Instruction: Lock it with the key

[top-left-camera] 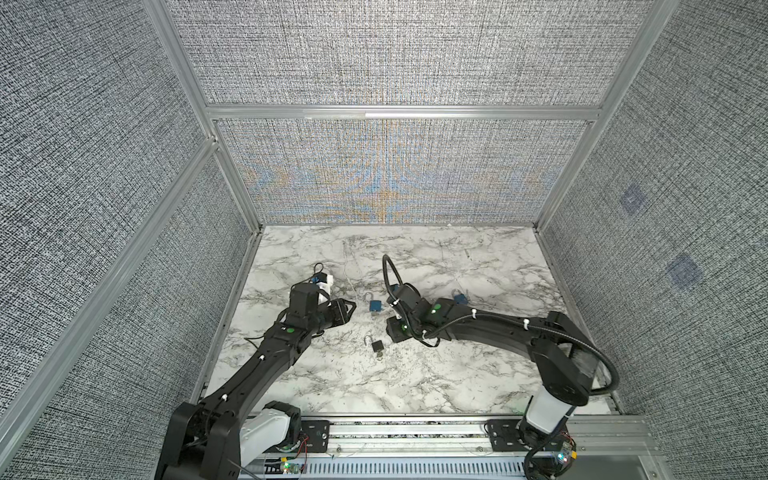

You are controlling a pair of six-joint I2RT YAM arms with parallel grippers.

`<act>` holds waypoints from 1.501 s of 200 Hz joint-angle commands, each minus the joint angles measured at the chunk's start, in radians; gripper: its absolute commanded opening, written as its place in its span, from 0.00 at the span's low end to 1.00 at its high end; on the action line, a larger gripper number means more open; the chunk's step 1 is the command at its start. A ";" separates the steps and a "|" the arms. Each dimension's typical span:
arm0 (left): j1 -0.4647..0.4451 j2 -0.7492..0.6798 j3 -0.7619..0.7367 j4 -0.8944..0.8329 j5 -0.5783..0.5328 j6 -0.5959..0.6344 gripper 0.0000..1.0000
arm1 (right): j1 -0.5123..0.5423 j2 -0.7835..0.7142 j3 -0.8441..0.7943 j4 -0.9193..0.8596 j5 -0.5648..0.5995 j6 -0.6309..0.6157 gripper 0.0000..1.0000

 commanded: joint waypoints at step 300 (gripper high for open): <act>0.202 -0.108 -0.125 0.038 0.140 -0.081 0.36 | 0.123 0.285 0.233 -0.206 0.101 0.001 0.23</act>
